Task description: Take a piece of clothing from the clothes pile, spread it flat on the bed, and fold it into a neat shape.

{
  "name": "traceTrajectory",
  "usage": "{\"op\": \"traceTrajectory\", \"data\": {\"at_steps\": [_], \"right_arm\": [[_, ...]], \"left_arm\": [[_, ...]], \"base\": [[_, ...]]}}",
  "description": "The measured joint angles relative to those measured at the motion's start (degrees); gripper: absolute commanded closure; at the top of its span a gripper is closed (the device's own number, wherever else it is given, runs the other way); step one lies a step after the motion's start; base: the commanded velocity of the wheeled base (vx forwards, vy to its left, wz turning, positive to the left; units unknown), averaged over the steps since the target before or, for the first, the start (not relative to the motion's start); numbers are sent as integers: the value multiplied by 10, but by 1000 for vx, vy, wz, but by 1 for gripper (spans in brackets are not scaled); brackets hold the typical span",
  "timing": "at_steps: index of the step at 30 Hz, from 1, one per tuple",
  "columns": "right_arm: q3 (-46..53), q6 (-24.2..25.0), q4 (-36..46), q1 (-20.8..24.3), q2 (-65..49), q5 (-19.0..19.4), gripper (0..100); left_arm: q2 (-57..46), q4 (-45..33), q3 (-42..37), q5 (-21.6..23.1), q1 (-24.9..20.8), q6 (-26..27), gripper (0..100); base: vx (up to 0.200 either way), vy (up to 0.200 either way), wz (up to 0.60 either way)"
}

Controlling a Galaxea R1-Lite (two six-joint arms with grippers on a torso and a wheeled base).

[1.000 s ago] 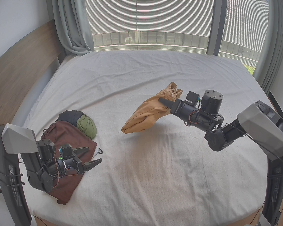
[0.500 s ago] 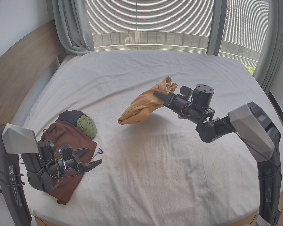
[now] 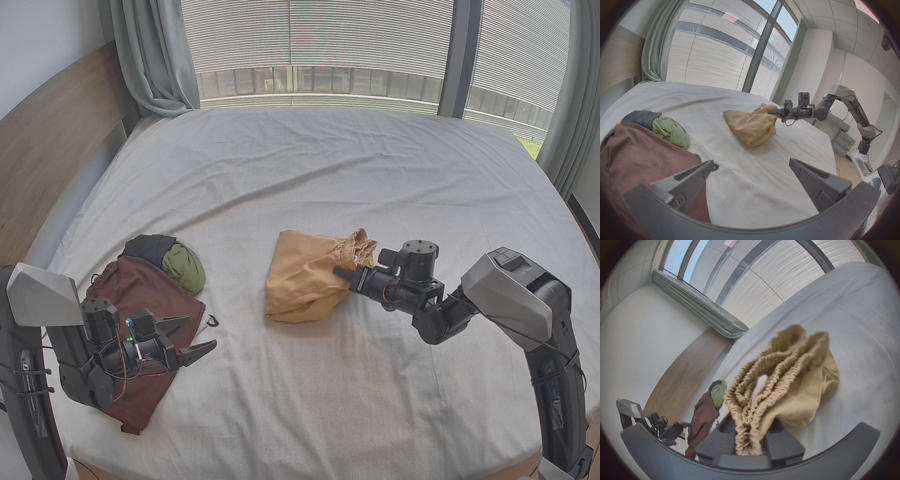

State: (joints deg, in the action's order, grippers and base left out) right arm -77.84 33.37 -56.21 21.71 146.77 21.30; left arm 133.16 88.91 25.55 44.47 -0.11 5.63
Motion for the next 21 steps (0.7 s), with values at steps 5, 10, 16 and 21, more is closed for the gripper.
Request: {"op": "traceTrajectory", "data": {"at_steps": [5,10,16,21], "right_arm": [[64,-5,-57,1,-9,-28,100],[92,-6,-78,3,-6,-38,100],[99,-8,-79,4,-3,-39,100],[101,-7,-80,4,-2,-39,100]], "left_arm": [[0,0,-1,0,-3,0,0],[0,0,-2,-1,-8,0,0],[-1,0,-2,-1,-9,0,0],[-1,0,-3,-1,-9,0,0]], "base": [[0,0,0],[0,0,0],[0,0,0],[0,0,0]]}}
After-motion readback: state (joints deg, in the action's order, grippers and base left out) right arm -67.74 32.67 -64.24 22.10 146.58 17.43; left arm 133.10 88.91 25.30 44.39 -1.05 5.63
